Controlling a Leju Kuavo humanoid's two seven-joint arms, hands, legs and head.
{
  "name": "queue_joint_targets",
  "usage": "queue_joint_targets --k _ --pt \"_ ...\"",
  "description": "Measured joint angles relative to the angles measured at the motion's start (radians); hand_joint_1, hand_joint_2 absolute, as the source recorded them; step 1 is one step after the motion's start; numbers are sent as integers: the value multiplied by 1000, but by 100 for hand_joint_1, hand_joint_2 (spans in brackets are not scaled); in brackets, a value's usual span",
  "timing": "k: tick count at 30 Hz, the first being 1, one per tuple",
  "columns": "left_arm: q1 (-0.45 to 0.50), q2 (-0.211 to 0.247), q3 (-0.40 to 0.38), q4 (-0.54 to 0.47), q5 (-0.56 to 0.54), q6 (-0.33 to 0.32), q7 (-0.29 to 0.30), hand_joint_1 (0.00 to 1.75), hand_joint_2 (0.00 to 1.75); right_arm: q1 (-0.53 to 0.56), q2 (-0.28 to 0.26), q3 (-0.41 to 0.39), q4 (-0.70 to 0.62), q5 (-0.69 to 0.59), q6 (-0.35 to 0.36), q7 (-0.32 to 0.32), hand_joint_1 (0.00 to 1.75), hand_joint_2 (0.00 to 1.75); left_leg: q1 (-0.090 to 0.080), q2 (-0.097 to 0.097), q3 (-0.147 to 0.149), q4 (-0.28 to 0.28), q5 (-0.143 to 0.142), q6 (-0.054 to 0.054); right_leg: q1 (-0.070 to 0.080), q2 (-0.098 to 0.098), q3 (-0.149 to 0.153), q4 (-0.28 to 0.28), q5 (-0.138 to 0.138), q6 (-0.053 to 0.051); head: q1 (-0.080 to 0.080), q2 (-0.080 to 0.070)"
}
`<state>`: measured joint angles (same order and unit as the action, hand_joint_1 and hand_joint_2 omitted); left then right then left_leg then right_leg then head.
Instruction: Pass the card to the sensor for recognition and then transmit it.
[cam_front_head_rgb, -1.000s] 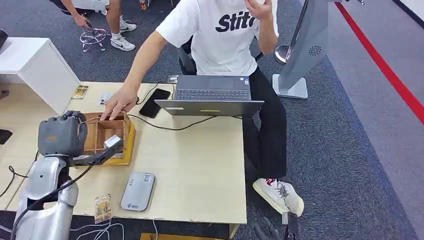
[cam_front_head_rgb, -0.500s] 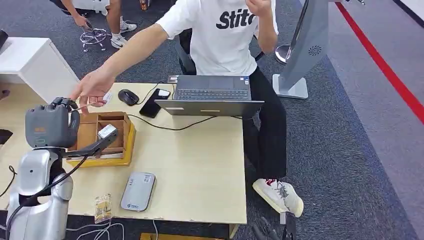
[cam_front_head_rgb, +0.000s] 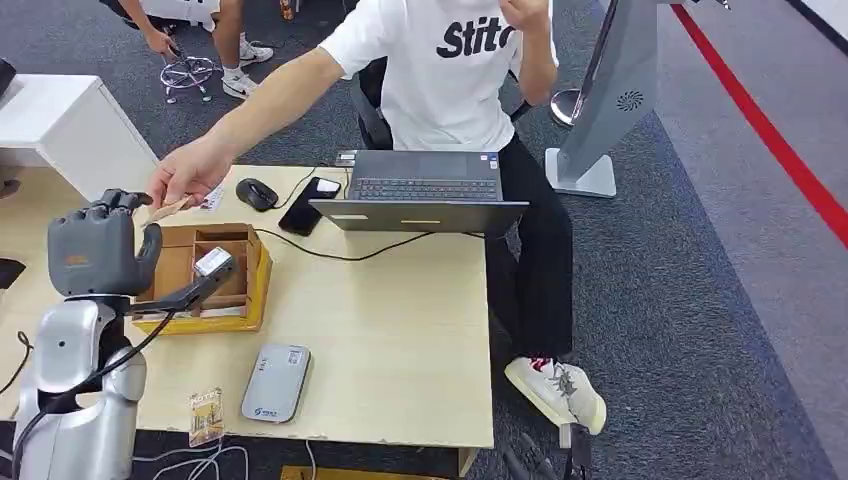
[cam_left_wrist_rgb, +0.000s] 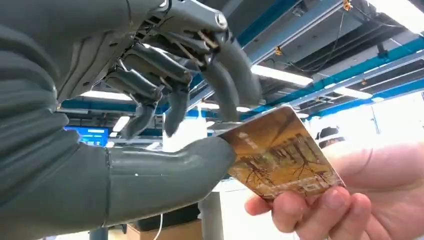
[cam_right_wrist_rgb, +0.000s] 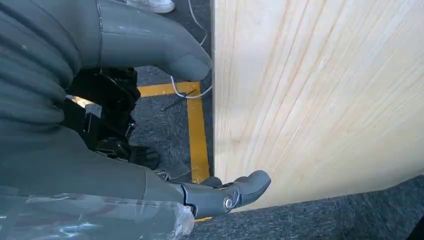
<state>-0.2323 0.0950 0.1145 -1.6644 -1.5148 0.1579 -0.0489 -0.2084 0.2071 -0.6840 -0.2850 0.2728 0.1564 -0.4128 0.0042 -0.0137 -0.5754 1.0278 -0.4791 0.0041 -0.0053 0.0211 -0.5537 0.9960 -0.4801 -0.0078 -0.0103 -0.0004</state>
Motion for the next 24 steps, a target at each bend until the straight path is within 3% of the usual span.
queue_joint_targets --k 10,15,20,22,24 --pt "3 -13 0 -8 1 3 0 0 175 1 0 1 0 -1 0 0 0 175 0 0 0 0 0 0 0 0 0 0 0 0 0 0" --pt "33 -31 12 -63 51 90 -13 0 175 7 0 0 -1 -15 1 -7 0 175 0 0 0 0 0 0 0 0 0 0 0 0 0 0" --pt "149 -109 59 -221 238 169 -105 0 175 41 0 -10 -3 -32 -15 1 0 175 -1 0 -1 0 -2 0 0 1 0 -1 -2 1 0 0" --pt "239 -159 100 -292 380 228 -194 0 175 80 -2 -24 -3 -34 -15 -15 0 175 -1 0 -1 0 -4 0 0 0 0 -1 -3 2 0 0" --pt "323 -216 158 -389 619 263 -294 0 175 114 -5 -43 -3 -39 -8 -35 0 175 -1 0 -2 0 -5 1 0 1 0 -1 -4 1 0 0"
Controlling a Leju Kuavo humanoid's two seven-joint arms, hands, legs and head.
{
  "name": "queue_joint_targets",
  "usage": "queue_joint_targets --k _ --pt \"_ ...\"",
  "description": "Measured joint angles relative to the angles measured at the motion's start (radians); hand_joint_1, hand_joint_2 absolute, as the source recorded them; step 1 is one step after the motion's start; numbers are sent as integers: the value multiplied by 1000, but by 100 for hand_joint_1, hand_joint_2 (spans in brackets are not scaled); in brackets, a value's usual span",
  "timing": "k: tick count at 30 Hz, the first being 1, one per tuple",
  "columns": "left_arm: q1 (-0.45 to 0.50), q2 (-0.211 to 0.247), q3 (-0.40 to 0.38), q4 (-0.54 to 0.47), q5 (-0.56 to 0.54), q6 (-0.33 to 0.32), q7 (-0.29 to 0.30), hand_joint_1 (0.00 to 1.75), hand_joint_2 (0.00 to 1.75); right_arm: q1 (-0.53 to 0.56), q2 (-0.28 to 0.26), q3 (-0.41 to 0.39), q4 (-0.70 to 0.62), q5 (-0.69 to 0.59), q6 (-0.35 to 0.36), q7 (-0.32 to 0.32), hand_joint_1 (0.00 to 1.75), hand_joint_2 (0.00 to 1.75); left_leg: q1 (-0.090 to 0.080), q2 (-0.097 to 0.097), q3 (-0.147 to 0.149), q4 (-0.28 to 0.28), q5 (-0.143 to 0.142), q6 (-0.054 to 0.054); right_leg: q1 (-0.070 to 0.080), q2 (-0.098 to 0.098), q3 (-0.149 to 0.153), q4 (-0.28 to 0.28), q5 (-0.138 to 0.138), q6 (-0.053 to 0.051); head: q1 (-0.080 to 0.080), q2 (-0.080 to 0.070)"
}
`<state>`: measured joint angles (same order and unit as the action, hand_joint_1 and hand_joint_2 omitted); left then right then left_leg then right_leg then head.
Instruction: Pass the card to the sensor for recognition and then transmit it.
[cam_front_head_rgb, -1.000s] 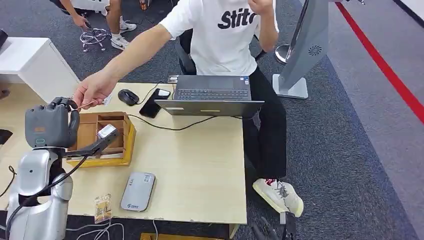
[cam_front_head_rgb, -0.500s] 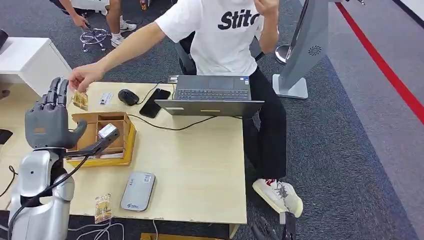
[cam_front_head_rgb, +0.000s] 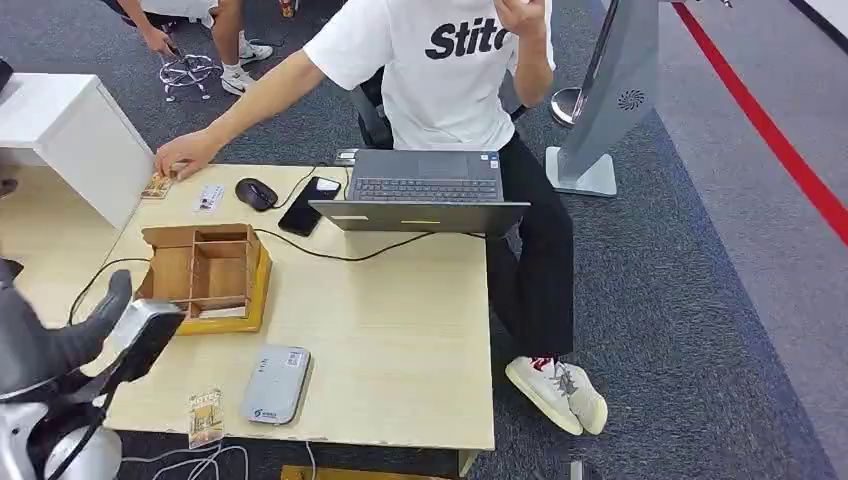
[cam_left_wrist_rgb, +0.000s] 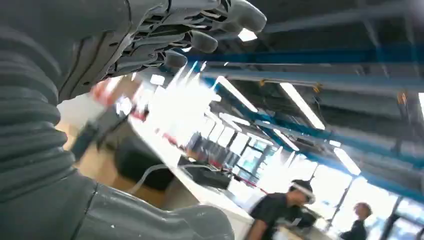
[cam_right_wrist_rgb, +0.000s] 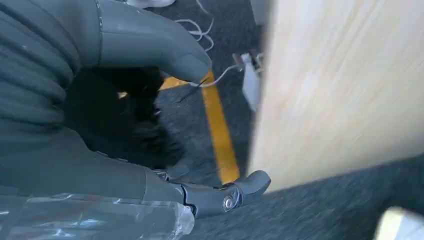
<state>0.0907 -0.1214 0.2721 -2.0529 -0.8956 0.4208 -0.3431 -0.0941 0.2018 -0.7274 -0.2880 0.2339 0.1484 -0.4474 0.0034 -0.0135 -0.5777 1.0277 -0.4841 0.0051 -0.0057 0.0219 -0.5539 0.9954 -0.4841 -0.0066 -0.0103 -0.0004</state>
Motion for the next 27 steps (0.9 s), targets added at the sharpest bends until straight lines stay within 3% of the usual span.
queue_joint_targets --k 2,4,7,12,13,14,15,19,23,25,27 --pt "86 -66 73 -93 321 40 -72 0 175 20 -4 -27 -3 -15 22 1 0 175 -1 2 2 0 -3 1 0 2 0 0 -2 0 0 0" --pt "155 -111 143 -117 553 161 -123 0 175 35 -6 -60 -7 -36 59 17 0 175 -1 2 3 0 -4 1 0 1 1 -1 -3 3 0 0" --pt "216 -153 237 -93 694 264 -134 0 175 47 -6 -111 -15 -57 100 29 0 175 0 -3 3 0 -4 1 0 -2 2 -1 -4 2 0 0" --pt "176 -194 477 94 808 280 -129 0 175 53 -6 -165 -25 -36 120 37 0 175 1 0 6 -1 -3 0 0 0 3 0 -4 1 -2 0" --pt "169 -199 512 121 821 280 -131 30 175 55 -6 -171 -27 -32 122 37 56 175 0 0 6 -1 -2 0 0 -1 3 0 -4 1 -1 0" --pt "158 -201 534 154 833 280 -126 148 175 56 -6 -176 -27 -23 126 36 175 175 0 -1 6 -1 -2 0 0 -1 4 0 -4 1 -2 0" --pt "140 -204 568 198 833 280 -115 175 175 55 -6 -181 -27 -11 134 34 175 175 0 -2 6 -1 -2 0 0 -2 4 0 -4 1 -1 0" --pt "80 -216 695 398 838 281 -74 175 175 54 -6 -206 -27 20 161 18 175 175 0 -1 7 -1 -2 0 0 -1 6 0 -4 1 -1 0" --pt "36 -219 756 622 870 280 -4 175 175 52 -6 -226 -27 45 184 12 175 175 -1 -1 7 0 -2 0 -1 -2 6 -1 -4 1 0 0" --pt "10 -219 790 751 799 274 89 175 175 48 -5 -235 -27 57 191 5 175 175 -1 -1 7 0 -2 0 -1 -1 6 -1 -4 1 -1 0" --pt "-2 -219 801 851 737 262 125 175 175 47 -5 -245 -26 59 192 2 175 175 -1 -1 7 0 -3 0 -1 -1 6 -1 -4 2 -1 0"
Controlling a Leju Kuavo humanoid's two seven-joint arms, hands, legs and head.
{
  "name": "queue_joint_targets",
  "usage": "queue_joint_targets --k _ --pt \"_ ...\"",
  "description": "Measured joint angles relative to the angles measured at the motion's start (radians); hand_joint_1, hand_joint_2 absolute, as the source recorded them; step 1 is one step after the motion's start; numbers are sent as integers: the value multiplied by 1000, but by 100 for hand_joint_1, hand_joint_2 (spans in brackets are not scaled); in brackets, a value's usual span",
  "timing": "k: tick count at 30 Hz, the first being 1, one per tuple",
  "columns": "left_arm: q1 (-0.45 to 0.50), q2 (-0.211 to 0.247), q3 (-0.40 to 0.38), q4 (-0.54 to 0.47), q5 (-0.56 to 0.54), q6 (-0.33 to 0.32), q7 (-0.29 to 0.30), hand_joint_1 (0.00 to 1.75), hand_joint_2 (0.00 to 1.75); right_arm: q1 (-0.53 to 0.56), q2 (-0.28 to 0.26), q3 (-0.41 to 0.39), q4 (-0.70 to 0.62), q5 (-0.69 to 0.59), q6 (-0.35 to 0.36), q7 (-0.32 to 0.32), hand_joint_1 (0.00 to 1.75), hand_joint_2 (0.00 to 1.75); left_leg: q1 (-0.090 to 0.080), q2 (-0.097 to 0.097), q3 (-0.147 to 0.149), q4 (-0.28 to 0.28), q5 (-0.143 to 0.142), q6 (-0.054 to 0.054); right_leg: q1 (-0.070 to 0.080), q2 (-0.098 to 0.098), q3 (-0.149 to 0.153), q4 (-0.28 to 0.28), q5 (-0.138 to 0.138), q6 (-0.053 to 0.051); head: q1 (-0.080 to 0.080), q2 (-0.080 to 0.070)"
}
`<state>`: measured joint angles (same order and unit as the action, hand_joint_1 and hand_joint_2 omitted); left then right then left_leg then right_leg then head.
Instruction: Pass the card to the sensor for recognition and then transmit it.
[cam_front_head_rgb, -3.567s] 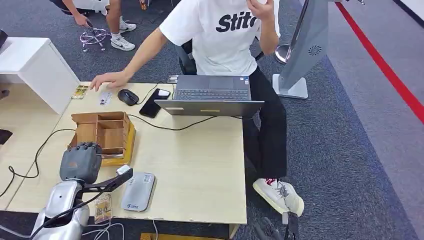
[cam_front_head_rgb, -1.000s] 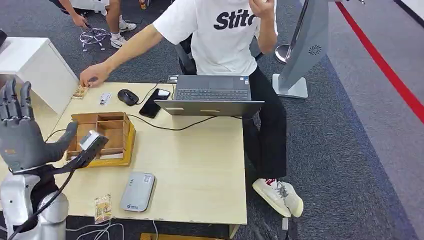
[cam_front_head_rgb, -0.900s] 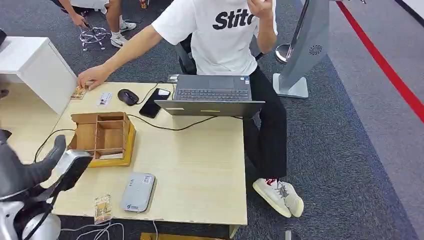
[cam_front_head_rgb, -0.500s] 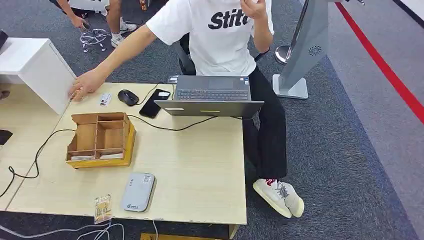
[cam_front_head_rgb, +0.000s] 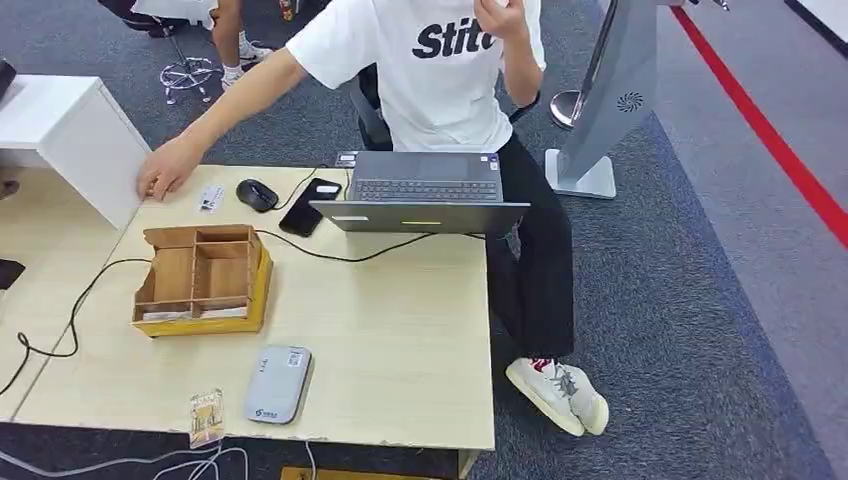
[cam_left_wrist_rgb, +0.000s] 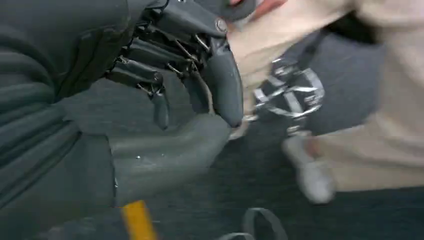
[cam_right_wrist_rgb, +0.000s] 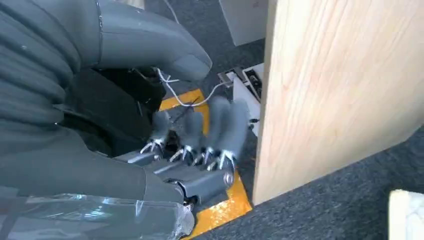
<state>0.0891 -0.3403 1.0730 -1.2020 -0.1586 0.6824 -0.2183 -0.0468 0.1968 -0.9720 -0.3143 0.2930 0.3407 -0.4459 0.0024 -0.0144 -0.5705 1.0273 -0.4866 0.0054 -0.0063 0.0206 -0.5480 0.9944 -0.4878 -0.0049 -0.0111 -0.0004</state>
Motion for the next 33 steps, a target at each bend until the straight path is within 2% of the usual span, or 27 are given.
queue_joint_targets --k 3,5,6,7,9,10,12,13,15,20,33 --pt "-15 0 14 93 -19 -3 13 175 175 -1 0 -6 0 1 1 0 175 175 0 0 0 0 0 0 0 0 0 0 0 0 0 0" --pt "-21 -1 16 134 -87 -50 75 175 175 -1 0 -13 0 1 5 -1 175 175 0 0 0 0 0 0 0 0 0 0 0 0 0 0" --pt "-24 -5 16 161 -132 -90 124 166 175 -1 0 -18 0 4 6 -2 0 175 -1 -1 0 0 0 0 0 0 0 0 0 0 0 0" --pt "-30 -5 16 199 -173 -131 182 5 175 -2 0 -21 0 13 6 -3 0 175 -1 -1 0 0 0 0 0 0 0 0 0 0 0 0" --pt "-45 -4 14 305 -256 -220 285 0 175 -4 0 -21 -1 45 -13 -10 0 175 -1 0 0 0 0 0 0 0 0 0 0 1 -1 0" --pt "-51 -1 3 368 -320 -293 316 0 175 -4 0 -21 -1 66 -27 -12 0 175 -1 0 1 0 0 0 0 0 0 0 0 1 0 0" --pt "-54 13 -45 470 -432 -432 335 0 175 -2 -3 1 -1 83 -51 -9 0 175 0 0 0 0 0 0 0 0 0 0 0 1 0 0" --pt "-56 19 -73 504 -444 -454 337 0 175 0 -6 16 -2 81 -59 -4 0 175 0 0 0 0 0 0 0 0 0 0 1 1 1 0" --pt "-60 32 -131 567 -427 -474 335 0 175 7 -15 58 -6 67 -77 17 0 175 -1 0 1 0 0 0 0 0 0 0 1 1 0 0" --pt "-52 67 -247 650 -360 -502 324 0 175 28 -34 156 -14 26 -109 69 0 175 0 0 0 0 0 0 0 0 0 0 1 1 0 0" --pt "-13 165 -535 715 -168 -568 285 0 175 90 -91 439 -35 -93 -196 209 0 175 0 0 0 0 0 0 0 0 0 0 0 1 0 0"
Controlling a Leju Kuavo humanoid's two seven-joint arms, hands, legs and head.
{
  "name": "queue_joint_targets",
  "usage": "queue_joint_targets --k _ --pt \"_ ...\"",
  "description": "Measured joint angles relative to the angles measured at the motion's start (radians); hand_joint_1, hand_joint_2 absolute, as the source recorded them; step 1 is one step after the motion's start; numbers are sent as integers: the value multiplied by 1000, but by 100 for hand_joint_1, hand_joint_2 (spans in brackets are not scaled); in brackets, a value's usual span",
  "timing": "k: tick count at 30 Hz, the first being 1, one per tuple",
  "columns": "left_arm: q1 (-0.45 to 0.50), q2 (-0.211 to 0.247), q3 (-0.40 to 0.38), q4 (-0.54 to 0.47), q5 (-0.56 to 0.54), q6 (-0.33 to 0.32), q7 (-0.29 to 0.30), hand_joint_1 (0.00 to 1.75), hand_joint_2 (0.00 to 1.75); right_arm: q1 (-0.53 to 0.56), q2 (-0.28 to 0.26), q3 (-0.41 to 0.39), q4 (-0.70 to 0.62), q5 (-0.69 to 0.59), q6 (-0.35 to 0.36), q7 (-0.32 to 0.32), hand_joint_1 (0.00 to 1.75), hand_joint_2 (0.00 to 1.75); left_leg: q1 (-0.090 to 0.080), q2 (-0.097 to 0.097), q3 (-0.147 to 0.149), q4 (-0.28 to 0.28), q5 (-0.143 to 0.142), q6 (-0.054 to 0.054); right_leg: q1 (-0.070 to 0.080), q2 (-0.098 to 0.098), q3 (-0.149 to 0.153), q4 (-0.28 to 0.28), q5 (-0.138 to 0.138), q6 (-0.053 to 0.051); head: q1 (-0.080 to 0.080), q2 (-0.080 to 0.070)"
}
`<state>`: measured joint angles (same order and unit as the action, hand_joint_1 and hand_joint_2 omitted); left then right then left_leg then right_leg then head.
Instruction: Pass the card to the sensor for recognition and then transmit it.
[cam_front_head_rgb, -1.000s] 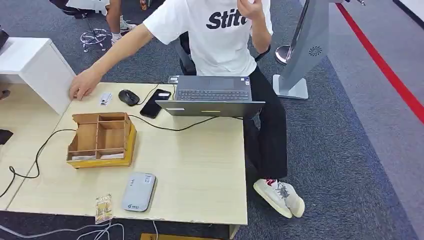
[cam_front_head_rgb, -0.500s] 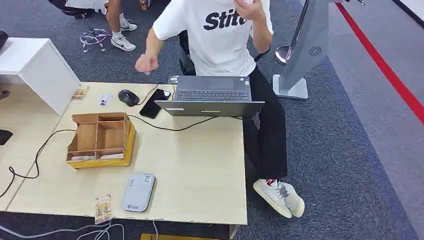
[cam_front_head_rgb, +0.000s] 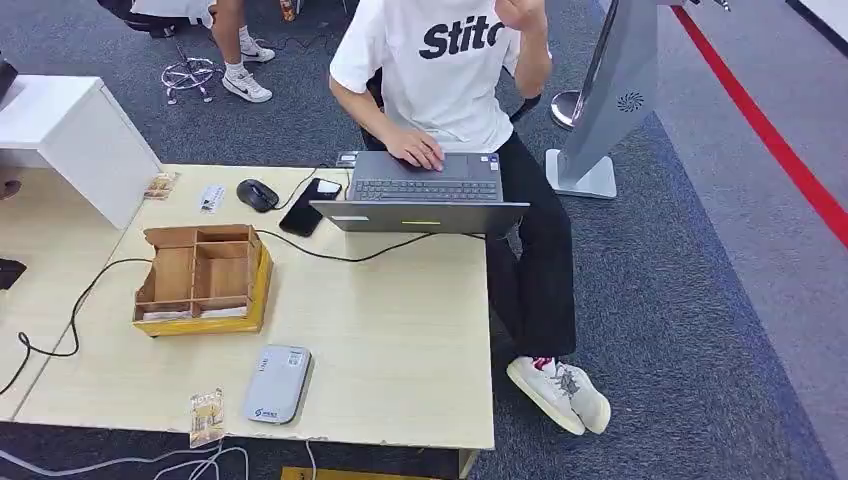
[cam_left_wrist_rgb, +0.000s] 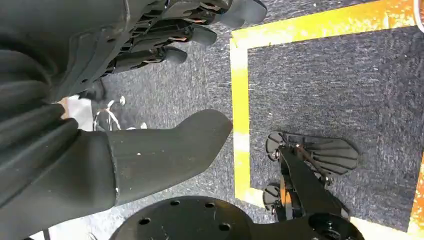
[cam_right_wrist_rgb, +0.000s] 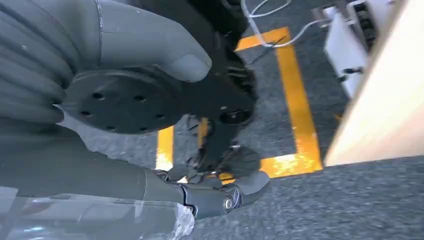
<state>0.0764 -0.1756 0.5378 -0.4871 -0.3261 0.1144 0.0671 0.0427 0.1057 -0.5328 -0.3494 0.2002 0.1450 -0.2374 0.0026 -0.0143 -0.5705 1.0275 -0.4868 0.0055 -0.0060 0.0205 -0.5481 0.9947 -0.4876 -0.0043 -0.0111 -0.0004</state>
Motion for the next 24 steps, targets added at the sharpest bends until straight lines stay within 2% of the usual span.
queue_joint_targets --k 15,21,24 --pt "55 108 -335 30 224 -75 -45 0 175 71 -63 340 -24 -136 -102 162 0 175 0 0 0 0 0 0 0 0 0 0 0 0 0 0" --pt "59 115 -358 32 241 -82 -47 0 175 76 -67 365 -25 -145 -106 174 0 175 0 0 0 0 0 0 0 0 0 0 0 0 0 0" --pt "69 138 -426 39 296 -100 -59 0 175 90 -80 433 -29 -180 -134 215 0 175 0 0 0 0 0 0 0 0 0 0 0 0 0 0"
